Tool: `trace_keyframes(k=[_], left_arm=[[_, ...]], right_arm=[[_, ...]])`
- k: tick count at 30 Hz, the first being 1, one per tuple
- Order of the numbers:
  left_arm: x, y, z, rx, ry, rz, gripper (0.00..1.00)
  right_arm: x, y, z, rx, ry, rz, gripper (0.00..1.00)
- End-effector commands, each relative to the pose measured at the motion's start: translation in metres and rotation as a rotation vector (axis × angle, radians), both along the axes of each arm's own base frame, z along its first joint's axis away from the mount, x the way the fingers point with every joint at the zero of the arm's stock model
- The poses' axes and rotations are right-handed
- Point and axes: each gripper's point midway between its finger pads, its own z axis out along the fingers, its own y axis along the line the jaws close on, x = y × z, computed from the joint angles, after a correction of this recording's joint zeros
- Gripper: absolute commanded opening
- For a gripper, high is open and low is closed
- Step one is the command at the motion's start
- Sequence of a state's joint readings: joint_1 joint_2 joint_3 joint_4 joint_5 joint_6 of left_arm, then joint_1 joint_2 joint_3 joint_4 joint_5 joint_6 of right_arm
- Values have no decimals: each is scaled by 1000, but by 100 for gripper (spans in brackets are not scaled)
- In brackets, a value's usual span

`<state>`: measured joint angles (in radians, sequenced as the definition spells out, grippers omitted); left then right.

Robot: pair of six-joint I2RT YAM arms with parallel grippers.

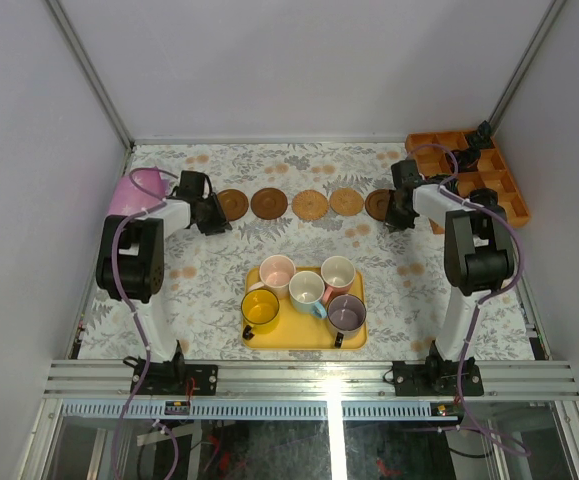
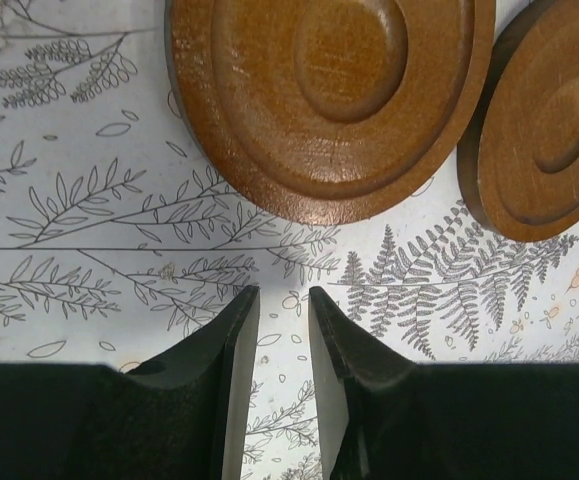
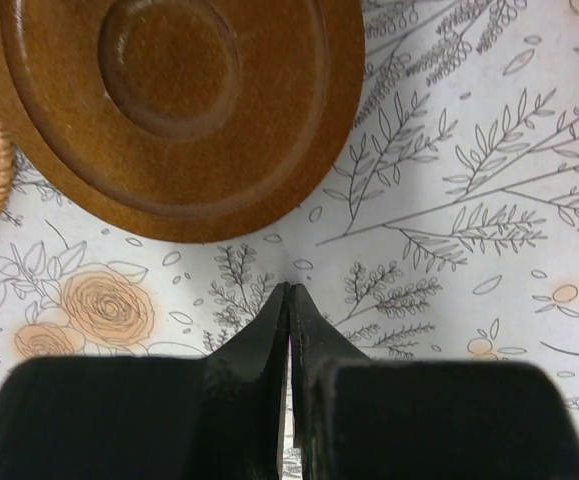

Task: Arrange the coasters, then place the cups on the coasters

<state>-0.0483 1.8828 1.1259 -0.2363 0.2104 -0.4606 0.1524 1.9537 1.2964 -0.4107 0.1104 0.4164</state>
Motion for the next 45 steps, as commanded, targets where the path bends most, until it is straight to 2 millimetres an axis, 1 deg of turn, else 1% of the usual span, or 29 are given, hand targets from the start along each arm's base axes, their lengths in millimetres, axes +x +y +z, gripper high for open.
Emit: trace_keyframes(k=[1, 15, 23, 31, 39, 45], left_arm=[[12, 14, -6, 56, -4, 39, 26], [22, 15, -11, 65, 4, 45, 26], [22, 16, -16, 66, 17, 45, 27], [24, 16, -20, 63, 20, 47, 27], [28, 15, -22, 53, 18, 49, 28], [28, 15, -17, 53, 12, 43, 27]], right_arm=[[11, 5, -6, 9, -4, -1, 0], [18, 3, -14, -14, 5, 0, 0], [22, 2, -19, -23, 8, 3, 0], [26, 1, -17, -32, 5, 7, 0], [24, 0, -17, -40, 12, 13, 0], [19, -2, -14, -48, 19, 19, 0]])
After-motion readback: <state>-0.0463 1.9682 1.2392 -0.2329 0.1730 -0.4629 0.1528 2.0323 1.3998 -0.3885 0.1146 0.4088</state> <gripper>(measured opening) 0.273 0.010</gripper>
